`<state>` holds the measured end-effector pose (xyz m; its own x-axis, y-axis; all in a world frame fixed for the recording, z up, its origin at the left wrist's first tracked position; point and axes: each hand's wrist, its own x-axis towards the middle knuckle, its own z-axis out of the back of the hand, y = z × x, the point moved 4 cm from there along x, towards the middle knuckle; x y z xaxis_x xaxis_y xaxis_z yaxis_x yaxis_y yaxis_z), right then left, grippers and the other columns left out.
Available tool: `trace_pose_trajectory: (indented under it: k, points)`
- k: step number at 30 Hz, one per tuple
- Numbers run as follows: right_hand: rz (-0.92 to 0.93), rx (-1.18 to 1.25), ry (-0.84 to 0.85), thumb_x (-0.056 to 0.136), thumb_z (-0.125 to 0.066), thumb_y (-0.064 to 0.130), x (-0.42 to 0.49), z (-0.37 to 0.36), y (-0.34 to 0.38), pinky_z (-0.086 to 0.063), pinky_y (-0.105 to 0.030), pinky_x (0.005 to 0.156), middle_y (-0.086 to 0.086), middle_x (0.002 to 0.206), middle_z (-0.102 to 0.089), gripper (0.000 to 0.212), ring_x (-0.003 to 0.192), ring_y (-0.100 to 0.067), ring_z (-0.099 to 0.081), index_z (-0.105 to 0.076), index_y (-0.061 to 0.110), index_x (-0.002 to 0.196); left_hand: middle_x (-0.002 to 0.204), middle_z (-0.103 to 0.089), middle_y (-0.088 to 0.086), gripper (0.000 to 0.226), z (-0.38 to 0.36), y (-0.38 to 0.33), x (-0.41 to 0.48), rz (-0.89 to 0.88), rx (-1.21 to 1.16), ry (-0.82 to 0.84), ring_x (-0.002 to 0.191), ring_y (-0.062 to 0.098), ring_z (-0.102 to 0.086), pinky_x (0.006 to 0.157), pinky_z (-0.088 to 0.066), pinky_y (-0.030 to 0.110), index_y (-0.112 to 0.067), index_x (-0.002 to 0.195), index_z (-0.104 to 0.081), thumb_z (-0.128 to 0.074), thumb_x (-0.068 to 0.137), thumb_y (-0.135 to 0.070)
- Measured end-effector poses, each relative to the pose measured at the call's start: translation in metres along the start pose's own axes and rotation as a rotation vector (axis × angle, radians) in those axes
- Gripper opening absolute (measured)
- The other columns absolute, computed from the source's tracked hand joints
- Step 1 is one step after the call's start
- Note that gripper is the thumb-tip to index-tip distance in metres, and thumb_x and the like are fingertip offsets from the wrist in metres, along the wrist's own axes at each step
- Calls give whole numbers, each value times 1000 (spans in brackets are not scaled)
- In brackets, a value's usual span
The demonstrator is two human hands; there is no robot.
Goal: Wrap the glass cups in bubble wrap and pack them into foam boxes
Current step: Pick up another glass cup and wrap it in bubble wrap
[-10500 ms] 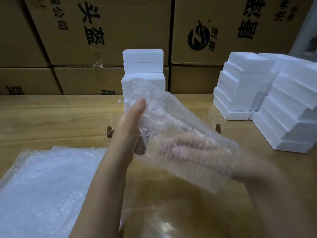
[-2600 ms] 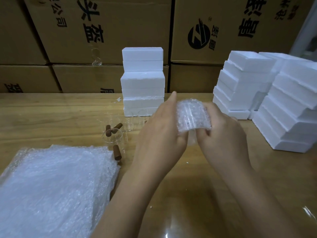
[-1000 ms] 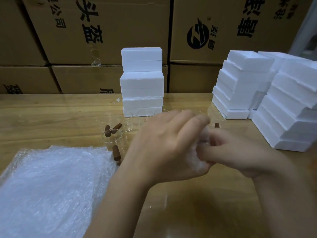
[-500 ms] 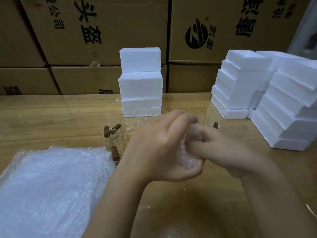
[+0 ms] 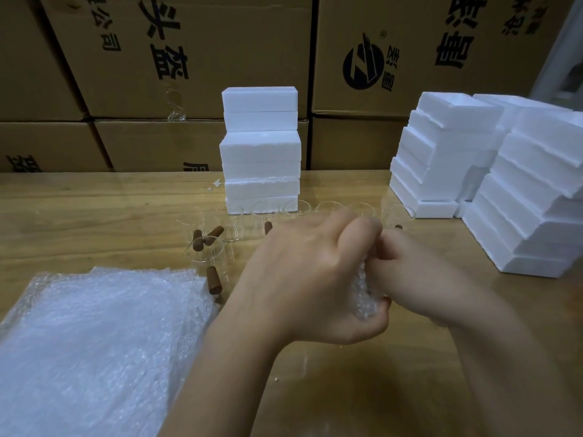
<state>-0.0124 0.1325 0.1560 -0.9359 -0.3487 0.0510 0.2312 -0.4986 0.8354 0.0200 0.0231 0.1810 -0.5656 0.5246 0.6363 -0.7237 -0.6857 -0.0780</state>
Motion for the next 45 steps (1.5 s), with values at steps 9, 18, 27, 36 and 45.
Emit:
trace_pose_trajectory:
  k: [9, 18, 27, 36, 45]
  points:
    - [29, -62, 6, 53, -41, 30, 3, -6, 2, -35, -25, 44, 10, 46, -51, 25, 47, -10, -48, -59, 33, 70, 85, -67, -2, 47, 3, 3, -1, 56, -63, 97, 71, 24, -63, 52, -48, 34, -9, 97, -63, -72, 60, -38]
    - [82, 221, 144, 67, -63, 26, -3, 9, 0, -46, -12, 67, 9, 83, -69, 25, 81, 0, -64, -68, 25, 92, 85, -64, -11, 54, 6, 1, -2, 98, -206, 178, 70, 14, -61, 56, -49, 28, -19, 105, -61, -67, 58, -46]
    - [151, -125, -105, 50, -37, 25, -4, 6, 11, -47, -36, 64, -1, 76, -66, 43, 72, -19, -60, -63, 16, 82, 68, -43, -10, 51, 1, -11, 1, 53, -105, 166, 51, 18, -41, 46, -29, 23, -13, 92, -56, -67, 56, -47]
    - [59, 140, 291, 51, -65, 44, -7, 6, 0, -46, -13, 64, 20, 74, -64, 35, 76, 5, -61, -64, 53, 85, 85, -67, -7, 51, 6, -1, -1, 48, -131, 133, 68, 18, -63, 52, -48, 30, -14, 101, -62, -69, 60, -43]
    - [66, -147, 39, 80, -37, -6, 2, -1, 17, -22, -9, 32, 22, 34, -43, 71, 33, 4, -39, -53, 57, 50, 71, -58, 1, 44, 0, -10, 2, 32, 56, 98, 54, 25, -49, 44, -37, 27, -7, 83, -57, -70, 56, -39]
